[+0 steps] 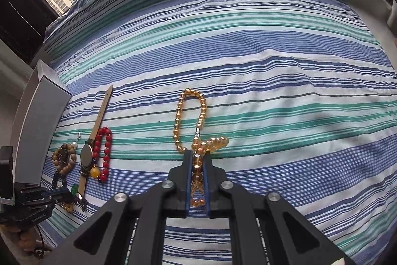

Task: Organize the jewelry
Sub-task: 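Grasp the amber bead necklace with the right tool while the left grasps the green pendant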

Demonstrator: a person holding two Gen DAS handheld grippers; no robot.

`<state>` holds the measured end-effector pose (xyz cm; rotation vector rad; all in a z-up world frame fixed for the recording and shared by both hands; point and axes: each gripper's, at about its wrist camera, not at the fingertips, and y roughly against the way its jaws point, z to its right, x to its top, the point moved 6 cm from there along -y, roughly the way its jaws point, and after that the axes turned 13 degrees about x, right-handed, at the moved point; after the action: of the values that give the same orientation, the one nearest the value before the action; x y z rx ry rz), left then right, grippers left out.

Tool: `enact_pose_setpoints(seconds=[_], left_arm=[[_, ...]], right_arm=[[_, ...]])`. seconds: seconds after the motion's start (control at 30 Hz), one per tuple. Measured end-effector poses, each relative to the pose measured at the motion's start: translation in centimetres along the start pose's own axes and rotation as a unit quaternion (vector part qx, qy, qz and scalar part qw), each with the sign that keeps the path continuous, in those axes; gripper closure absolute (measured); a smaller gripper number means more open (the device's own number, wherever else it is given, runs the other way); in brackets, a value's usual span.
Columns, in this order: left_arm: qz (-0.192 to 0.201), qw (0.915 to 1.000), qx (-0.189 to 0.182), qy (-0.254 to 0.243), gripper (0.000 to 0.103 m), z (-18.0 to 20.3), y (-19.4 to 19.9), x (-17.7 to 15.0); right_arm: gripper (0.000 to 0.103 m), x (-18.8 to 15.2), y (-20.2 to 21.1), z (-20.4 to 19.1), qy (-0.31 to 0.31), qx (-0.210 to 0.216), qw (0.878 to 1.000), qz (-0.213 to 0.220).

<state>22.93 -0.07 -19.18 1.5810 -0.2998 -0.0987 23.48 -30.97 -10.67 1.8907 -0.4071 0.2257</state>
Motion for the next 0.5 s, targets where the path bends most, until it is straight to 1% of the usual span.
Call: enact_pose_setpoints(seconds=[0.13,0.27,0.43,0.5], left_arm=[[0.018,0.9992,-0.022,0.028,0.102,-1.7,3.4,0.0],[0.039,0.9973,-0.025,0.057,0.102,-3.8,7.1,0.1],[0.065,0.9934,-0.028,0.090,0.102,-6.6,11.2,0.1],[0.075,0.9917,-0.024,0.101,0.102,-8.5,12.5,-0.2]], right_arm=[[0.095,0.1,1.3,-1.3,0.017,0.005,1.000,0.002],[0.095,0.5,2.9,-3.9,0.040,0.018,0.999,0.001],[0.095,1.2,4.7,-8.6,0.076,0.046,0.996,-0.006],[0.095,1.4,5.3,-10.8,0.093,0.056,0.994,-0.011]])
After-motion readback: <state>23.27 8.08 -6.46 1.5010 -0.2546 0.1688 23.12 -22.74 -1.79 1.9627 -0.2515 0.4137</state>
